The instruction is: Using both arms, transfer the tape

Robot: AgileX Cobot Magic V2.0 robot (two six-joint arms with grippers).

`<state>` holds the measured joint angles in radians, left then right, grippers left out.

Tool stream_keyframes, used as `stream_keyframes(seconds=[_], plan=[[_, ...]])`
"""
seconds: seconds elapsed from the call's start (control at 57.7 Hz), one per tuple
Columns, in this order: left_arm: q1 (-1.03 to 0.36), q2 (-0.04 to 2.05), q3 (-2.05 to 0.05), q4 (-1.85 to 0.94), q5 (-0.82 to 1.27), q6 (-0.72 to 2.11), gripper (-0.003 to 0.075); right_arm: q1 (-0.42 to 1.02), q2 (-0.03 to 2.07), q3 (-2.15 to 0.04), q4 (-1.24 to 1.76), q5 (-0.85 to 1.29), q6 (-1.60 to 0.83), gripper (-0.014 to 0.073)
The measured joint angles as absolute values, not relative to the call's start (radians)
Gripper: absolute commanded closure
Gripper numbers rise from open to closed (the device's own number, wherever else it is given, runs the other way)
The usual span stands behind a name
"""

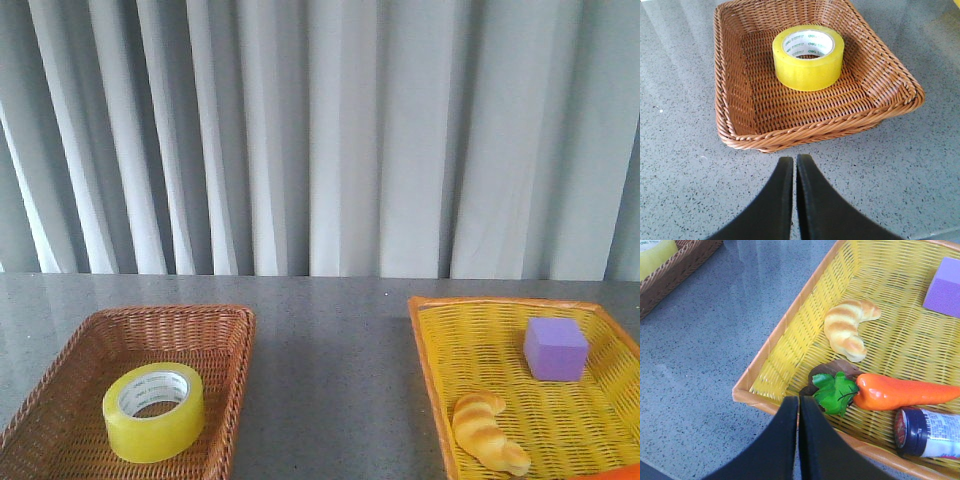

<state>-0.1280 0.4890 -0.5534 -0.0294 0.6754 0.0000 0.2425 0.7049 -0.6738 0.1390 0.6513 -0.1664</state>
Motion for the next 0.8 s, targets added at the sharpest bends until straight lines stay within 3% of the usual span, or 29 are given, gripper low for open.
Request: stream_keyframes(seconds=[0.589,0.797], plan=[[-0.128,0.483,-0.552,-0.018,0.673,0.0,0.0727,0.242,0.705,-0.674,0.139,0.655,-0.166,0.0601],[-0.128,0.325,-0.4,-0.012,0.536,0.0,0.0727,0.242,0.705,-0.674,0.139,0.655,-0.166,0.0601]])
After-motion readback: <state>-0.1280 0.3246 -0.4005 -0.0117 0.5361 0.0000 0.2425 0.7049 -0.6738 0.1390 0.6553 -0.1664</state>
